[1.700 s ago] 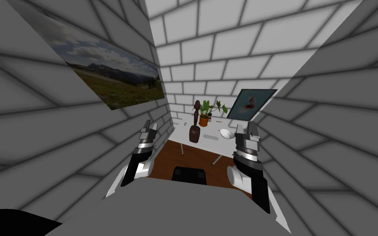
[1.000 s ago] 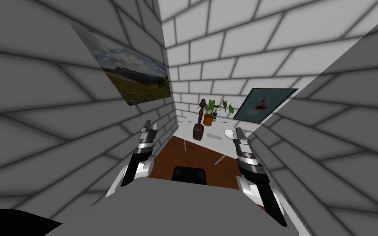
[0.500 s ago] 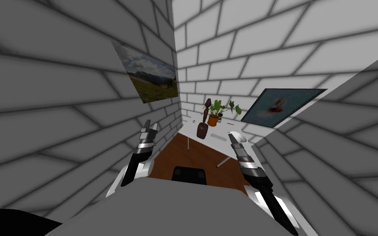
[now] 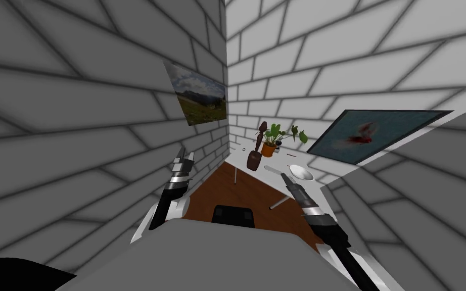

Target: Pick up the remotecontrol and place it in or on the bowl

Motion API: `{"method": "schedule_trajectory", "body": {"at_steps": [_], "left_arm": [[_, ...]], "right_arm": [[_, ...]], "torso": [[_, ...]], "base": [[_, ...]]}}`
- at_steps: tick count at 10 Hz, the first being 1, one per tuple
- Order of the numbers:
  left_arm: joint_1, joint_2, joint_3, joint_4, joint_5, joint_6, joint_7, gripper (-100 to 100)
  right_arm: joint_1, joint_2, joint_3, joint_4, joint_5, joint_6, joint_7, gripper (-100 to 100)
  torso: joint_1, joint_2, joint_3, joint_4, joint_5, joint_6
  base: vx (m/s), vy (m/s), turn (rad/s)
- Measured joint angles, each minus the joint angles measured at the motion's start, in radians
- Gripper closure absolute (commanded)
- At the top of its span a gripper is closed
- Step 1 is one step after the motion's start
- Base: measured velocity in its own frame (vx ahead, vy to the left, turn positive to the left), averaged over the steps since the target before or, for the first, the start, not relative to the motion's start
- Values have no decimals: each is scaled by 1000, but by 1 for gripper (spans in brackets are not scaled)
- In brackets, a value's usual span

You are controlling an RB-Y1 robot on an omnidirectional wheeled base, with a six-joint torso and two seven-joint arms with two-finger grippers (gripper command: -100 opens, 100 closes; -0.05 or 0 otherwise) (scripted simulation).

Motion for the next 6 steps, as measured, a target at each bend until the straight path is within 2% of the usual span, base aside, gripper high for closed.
{"method": "schedule_trajectory", "body": {"at_steps": [1,3,5,6], "left_arm": [[0,0,0,0,0,0,0,0],[0,0,0,0,0,0,0,0],[0,0,0,0,0,0,0,0],[0,0,0,0,0,0,0,0]], "right_arm": [[26,-20,4,19,29,5,6,-100],[54,-66,2,41,59,23,7,-100],[63,-132,-11,78,76,37,-6,-100],[86,-156,-8,105,101,42,-3,-100]], "torso": [[0,0,0,0,0,0],[0,-1,-1,0,0,0],[0,-2,-1,0,0,0],[-1,-2,-1,0,0,0]], "base": [[-39,-10,127],[-32,-4,181],[-30,-7,324],[-27,-19,134]]}}
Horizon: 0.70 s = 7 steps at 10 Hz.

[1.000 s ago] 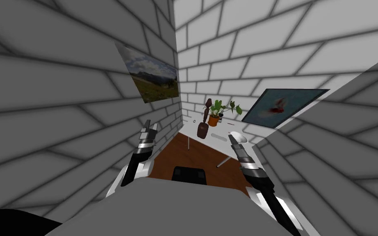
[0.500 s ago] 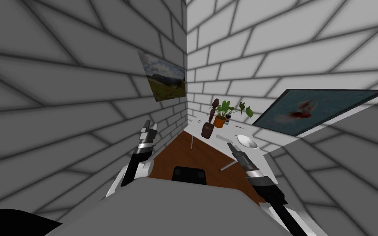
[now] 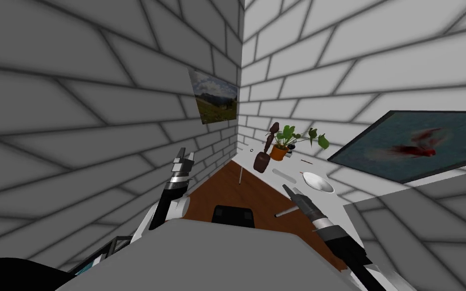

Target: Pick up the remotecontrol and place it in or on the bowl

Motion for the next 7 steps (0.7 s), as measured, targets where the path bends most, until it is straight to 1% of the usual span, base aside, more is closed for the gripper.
{"method": "schedule_trajectory", "body": {"at_steps": [1,2,3,4,5,6,7], "left_arm": [[0,0,0,0,0,0,0,0],[0,0,0,0,0,0,0,0],[0,0,0,0,0,0,0,0],[0,0,0,0,0,0,0,0],[0,0,0,0,0,0,0,0],[0,0,0,0,0,0,0,0],[0,0,0,0,0,0,0,0]], "right_arm": [[6,-26,2,14,11,5,1,-100],[20,-50,6,30,29,15,3,-100],[30,-74,5,33,36,23,0,-100],[42,-100,11,49,52,34,-1,-100],[45,-121,10,66,59,35,-2,-100],[58,-153,13,78,71,45,-6,-100],[67,-171,12,92,78,46,-6,-100]], "torso": [[0,0,0,0,0,1],[0,-1,0,0,0,0],[0,-1,-1,0,0,1],[0,-2,-1,0,0,0],[-1,-2,-1,0,0,1],[-1,-2,-1,0,0,0],[0,-2,-1,0,0,1]], "base": [[-19,-15,266],[-9,-16,139],[-5,-16,314],[-4,-20,108],[-5,-15,210],[-3,-18,140],[2,-20,305]]}}
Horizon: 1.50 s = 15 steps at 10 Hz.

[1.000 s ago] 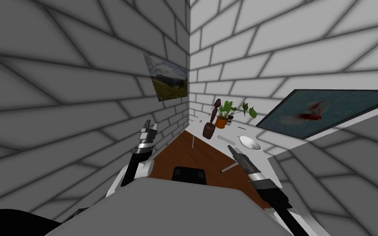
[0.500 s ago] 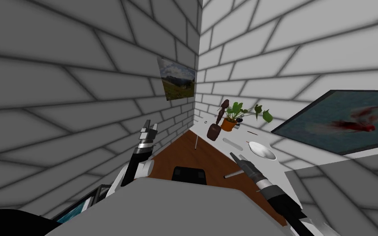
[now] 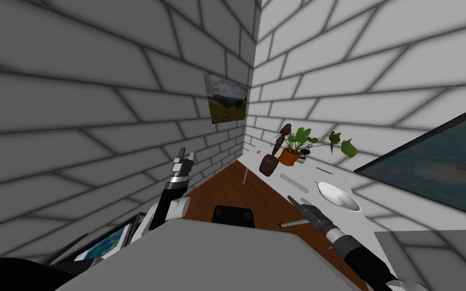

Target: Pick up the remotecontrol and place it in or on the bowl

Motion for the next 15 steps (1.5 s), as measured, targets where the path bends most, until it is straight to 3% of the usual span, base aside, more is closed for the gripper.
{"method": "schedule_trajectory", "body": {"at_steps": [4,5,10,15], "left_arm": [[0,0,0,0,0,0,0,0],[0,0,0,0,0,0,0,0],[0,0,0,0,0,0,0,0],[0,0,0,0,0,0,0,0]], "right_arm": [[43,-130,20,66,46,33,-12,-100],[72,-163,17,88,58,33,-12,-100],[96,-293,72,173,104,61,-12,-100],[155,-445,128,231,130,90,-26,-100]], "torso": [[-2,-1,-1,0,0,-1],[-3,-2,-1,0,0,-1],[-2,-3,-2,-1,-1,0],[-4,-5,-3,-1,-1,0]], "base": [[11,-45,288],[19,-53,136],[29,-62,272],[32,-82,267]]}}
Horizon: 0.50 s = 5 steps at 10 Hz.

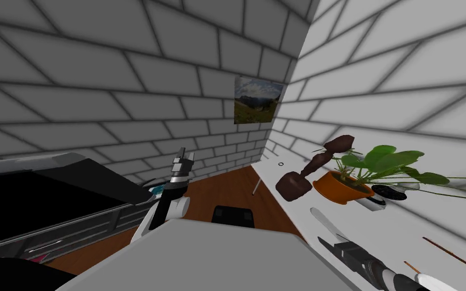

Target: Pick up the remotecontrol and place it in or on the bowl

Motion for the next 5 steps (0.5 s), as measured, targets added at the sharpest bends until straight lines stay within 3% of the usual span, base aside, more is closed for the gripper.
{"method": "schedule_trajectory", "body": {"at_steps": [2,5], "left_arm": [[0,0,0,0,0,0,0,0],[0,0,0,0,0,0,0,0]], "right_arm": [[2,-55,42,52,9,-7,1,-100],[30,-126,101,73,15,12,-8,-100]], "torso": [[-3,-1,-1,0,-1,0],[-1,-1,-1,0,-1,1]], "base": [[51,-130,262],[34,-106,216]]}}
